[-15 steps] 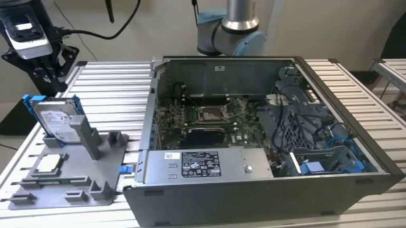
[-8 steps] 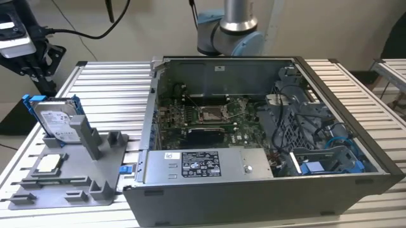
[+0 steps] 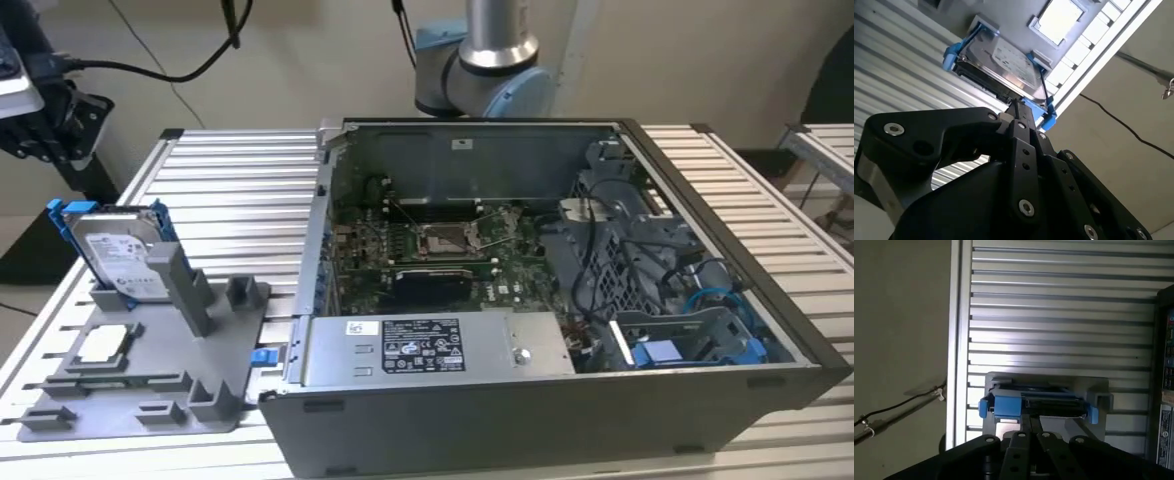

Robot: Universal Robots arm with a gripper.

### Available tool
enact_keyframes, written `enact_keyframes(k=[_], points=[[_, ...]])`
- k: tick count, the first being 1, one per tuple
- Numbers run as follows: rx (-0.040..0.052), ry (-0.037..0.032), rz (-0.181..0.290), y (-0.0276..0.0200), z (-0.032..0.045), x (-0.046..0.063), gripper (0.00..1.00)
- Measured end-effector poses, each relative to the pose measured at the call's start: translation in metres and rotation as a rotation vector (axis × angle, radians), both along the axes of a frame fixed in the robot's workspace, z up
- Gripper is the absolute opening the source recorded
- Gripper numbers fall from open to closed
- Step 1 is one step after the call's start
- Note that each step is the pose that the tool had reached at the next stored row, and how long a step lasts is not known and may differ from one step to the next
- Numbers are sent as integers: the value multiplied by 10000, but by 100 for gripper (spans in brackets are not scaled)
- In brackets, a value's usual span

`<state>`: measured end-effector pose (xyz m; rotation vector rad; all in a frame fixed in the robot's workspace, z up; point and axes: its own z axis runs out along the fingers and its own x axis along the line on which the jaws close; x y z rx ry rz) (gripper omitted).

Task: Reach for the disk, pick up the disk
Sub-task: 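Reach for the disk, then pick up the disk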

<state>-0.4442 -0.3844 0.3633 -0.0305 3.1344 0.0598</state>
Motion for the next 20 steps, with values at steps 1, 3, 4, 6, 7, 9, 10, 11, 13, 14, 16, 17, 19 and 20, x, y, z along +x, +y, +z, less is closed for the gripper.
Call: enact_keyframes(k=[1,3,4,6,7,9,10,11,13,14,16,17,19,20], points=[[0,-5,2,7,-3,-27,0],[0,-19,8,21,-9,-81,0],[0,-24,11,27,-11,-108,0],[0,-40,22,34,-18,-155,0],[0,-48,33,36,-21,-172,0],[-1,-69,71,40,-24,-182,0],[0,-83,87,40,-23,-182,0],[0,-84,86,41,-23,-182,0],[0,-87,85,41,-25,-183,0],[0,-86,85,41,-24,-183,0],[0,-87,85,41,-24,-183,0],[0,-87,84,41,-24,-183,0],[0,-86,85,41,-24,-183,0],[0,-87,85,41,-24,-183,0]])
